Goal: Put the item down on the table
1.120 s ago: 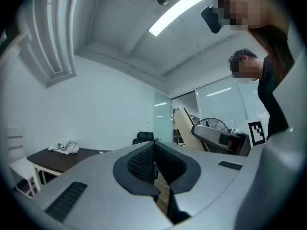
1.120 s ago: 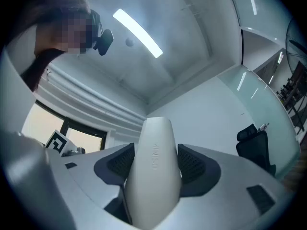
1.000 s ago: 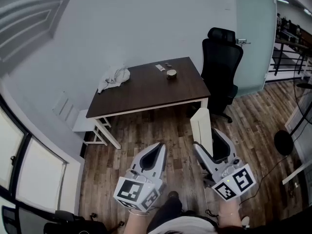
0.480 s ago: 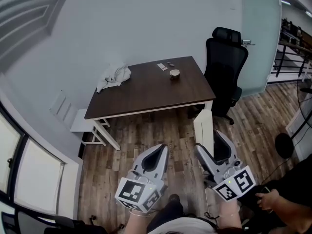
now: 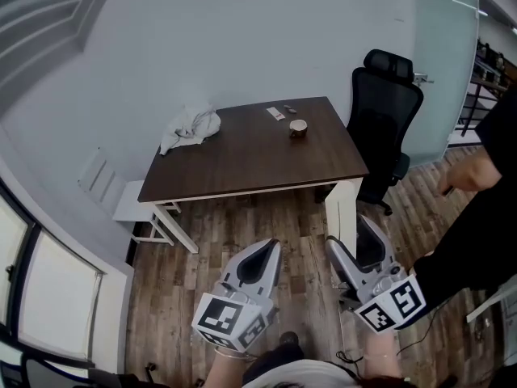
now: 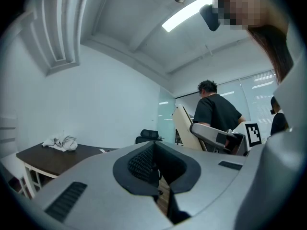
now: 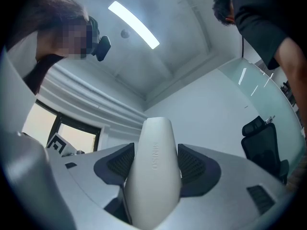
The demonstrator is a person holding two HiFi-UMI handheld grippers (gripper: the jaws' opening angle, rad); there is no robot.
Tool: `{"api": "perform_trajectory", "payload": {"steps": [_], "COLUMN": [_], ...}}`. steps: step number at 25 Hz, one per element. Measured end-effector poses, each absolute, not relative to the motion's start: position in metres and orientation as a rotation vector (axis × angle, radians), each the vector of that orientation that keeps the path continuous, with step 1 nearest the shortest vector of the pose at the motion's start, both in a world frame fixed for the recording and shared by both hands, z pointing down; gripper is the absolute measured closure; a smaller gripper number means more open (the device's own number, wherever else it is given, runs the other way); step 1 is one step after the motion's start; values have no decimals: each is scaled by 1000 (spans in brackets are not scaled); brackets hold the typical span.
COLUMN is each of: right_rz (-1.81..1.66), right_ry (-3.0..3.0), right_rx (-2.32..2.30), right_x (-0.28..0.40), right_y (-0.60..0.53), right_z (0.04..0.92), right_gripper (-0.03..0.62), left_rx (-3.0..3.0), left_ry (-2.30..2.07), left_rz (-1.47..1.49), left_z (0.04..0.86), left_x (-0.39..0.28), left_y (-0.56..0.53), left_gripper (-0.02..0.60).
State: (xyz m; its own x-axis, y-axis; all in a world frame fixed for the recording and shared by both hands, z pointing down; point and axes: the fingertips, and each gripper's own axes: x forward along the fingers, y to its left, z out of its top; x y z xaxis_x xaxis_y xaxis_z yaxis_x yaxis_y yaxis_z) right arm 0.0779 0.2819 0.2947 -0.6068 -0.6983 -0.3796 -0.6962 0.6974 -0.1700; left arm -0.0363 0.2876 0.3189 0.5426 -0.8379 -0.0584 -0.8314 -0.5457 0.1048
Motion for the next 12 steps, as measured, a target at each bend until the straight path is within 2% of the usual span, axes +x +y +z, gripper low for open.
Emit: {"api": "perform_trajectory", "payload": {"steps": [12], "right_rz": [-1], "right_ry": [2489], "right_rx": [-1123], "right_x": [38], "right_y": [226], "right_z": [292], "right_gripper": [304], "left_rx": [2736], "left_ry": [-1400], "left_rz": [-168], "left_z": [314], "left_x": [-69], "left_y": [232], "left_gripper": [563]}}
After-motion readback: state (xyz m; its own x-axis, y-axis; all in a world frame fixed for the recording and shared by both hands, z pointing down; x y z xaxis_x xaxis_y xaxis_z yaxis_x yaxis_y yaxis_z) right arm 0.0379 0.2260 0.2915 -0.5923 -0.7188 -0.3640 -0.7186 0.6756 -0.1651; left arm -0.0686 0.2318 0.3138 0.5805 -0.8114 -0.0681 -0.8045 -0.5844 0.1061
